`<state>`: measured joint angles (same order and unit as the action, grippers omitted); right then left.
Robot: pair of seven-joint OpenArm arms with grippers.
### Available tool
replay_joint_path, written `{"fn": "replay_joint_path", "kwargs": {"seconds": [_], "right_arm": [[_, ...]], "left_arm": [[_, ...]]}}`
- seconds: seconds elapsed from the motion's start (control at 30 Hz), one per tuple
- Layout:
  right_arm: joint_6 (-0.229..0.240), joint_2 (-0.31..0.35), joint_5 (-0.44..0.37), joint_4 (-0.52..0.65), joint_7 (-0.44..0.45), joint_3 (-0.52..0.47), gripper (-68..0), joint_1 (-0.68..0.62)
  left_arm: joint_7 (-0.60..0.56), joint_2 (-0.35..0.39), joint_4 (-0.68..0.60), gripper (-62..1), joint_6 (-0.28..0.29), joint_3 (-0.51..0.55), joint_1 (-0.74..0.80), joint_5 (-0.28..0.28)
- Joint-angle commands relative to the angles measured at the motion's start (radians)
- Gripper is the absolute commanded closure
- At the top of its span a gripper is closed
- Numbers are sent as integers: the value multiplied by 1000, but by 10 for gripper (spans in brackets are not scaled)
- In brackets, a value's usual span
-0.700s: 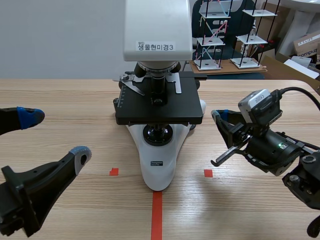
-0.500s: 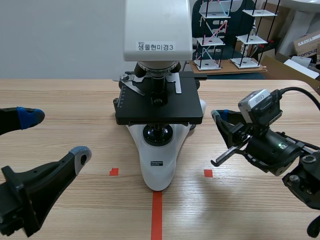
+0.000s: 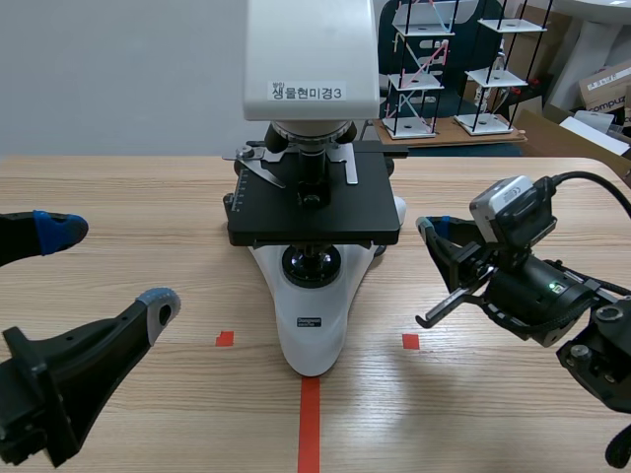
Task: Return to the home posture
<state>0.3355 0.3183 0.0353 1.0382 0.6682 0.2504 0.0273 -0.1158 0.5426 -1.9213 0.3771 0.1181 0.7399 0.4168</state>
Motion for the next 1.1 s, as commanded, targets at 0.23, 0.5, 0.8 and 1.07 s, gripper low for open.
{"fn": "replay_joint_path", "kwargs": {"seconds": [0.23,0.5,0.8,1.07], "right_arm": [[-3,6,-13,7,16,-8,-3,20],[-3,6,-13,7,15,-8,-16,19],[-47,49,-13,133,67,-11,-176,-119],[-63,64,-14,365,71,-98,-451,-398]], "left_arm": [[-14,-8,-8,-623,2,4,8,6],[-14,-8,-8,-623,2,4,8,6],[-14,-8,-8,-623,2,4,8,6],[-14,-8,-8,-623,2,4,8,6]]}}
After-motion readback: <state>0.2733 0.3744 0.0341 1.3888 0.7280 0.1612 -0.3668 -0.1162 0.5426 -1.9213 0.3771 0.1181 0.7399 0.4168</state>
